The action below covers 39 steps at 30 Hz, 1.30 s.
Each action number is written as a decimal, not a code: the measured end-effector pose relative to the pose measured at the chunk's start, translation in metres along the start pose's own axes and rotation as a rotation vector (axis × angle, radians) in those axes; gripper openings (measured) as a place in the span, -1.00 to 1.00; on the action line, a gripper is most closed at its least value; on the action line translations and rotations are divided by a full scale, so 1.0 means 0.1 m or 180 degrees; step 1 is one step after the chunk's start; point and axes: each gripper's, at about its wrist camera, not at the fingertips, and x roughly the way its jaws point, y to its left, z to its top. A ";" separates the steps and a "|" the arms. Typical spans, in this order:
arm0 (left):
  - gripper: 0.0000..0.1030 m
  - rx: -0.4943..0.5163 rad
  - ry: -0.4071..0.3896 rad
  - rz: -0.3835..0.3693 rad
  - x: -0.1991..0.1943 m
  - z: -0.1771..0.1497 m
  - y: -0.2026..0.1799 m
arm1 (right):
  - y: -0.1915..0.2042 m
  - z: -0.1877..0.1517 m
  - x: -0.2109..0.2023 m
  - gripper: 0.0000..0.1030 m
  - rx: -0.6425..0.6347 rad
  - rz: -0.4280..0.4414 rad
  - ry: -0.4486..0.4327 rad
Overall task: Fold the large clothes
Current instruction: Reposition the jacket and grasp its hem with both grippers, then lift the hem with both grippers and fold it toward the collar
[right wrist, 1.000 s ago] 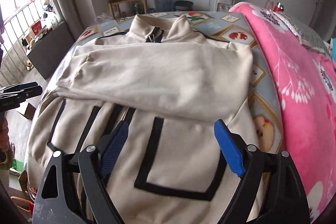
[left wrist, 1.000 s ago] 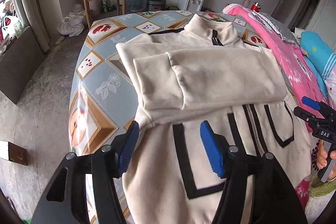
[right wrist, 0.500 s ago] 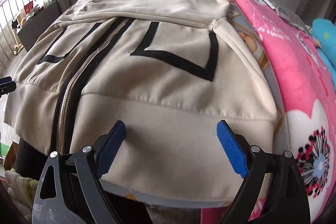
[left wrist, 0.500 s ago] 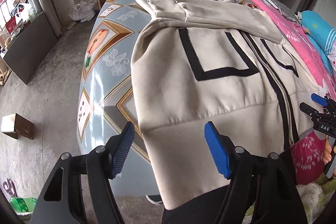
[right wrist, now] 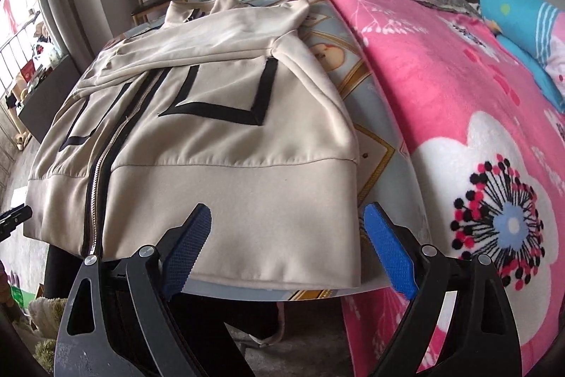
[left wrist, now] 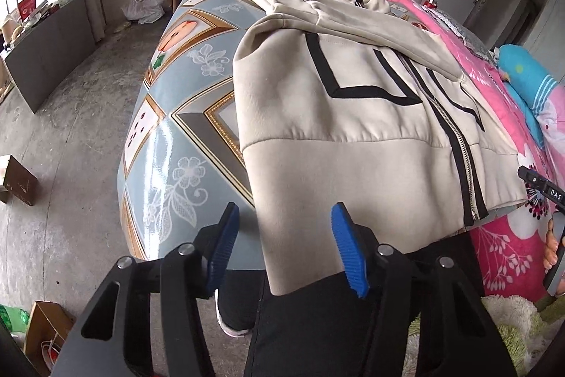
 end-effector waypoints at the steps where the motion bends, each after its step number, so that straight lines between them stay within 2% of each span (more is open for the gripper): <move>1: -0.09 -0.0034 -0.0002 -0.0043 0.01 0.01 0.02 | -0.05 0.01 0.02 0.63 0.0055 0.0015 0.0000; 3: -0.27 -0.0083 0.0001 -0.0130 0.01 0.01 0.02 | -0.12 0.01 0.05 0.57 0.0136 0.0026 0.0008; 6: -0.32 -0.0091 0.0009 -0.0144 0.00 -0.02 0.01 | -0.19 -0.03 0.05 0.48 0.0203 -0.0001 0.0048; 9: -0.33 -0.0142 0.0106 -0.0193 0.03 -0.04 0.04 | -0.27 -0.05 0.02 0.47 0.0267 0.0046 0.0010; 13: -0.33 -0.0139 0.0216 -0.0161 0.11 -0.07 0.04 | -0.33 -0.04 0.12 0.21 0.0351 0.0178 0.0107; 17: -0.33 -0.0223 0.0228 -0.0191 0.13 -0.07 0.07 | -0.32 -0.07 0.19 0.10 0.0378 0.0185 0.0175; 23: -0.33 -0.0316 0.0217 -0.0181 0.17 -0.07 0.09 | -0.30 -0.16 0.16 -0.35 0.0338 0.0124 0.0240; 25: -0.49 -0.0303 0.0180 -0.0181 0.15 -0.07 0.07 | -0.24 -0.19 0.14 -0.72 0.0269 0.0102 0.0233; 27: -0.83 -0.0271 0.0106 -0.0152 0.09 -0.06 0.05 | -0.20 -0.19 0.09 -0.83 0.0247 0.0102 0.0162; 28: -0.89 -0.0249 0.0050 -0.0149 0.04 -0.04 0.05 | -0.17 -0.17 0.01 -0.84 0.0244 0.0091 0.0051; 31: -0.91 -0.0152 -0.0253 -0.0136 -0.29 0.05 0.01 | -0.11 -0.04 -0.39 -0.85 0.0194 0.0126 -0.0370; 33: -0.91 -0.0147 -0.0409 -0.0241 -0.54 0.13 -0.02 | -0.10 0.06 -0.66 -0.85 0.0168 0.0170 -0.0561; 36: -0.92 -0.0034 -0.0582 -0.0245 -0.87 0.19 -0.10 | -0.09 0.09 -0.97 -0.86 0.0129 0.0221 -0.0717; 39: -0.92 0.0022 -0.0557 -0.0297 -1.08 0.15 -0.12 | -0.12 0.00 -1.18 -0.86 0.0102 0.0233 -0.0720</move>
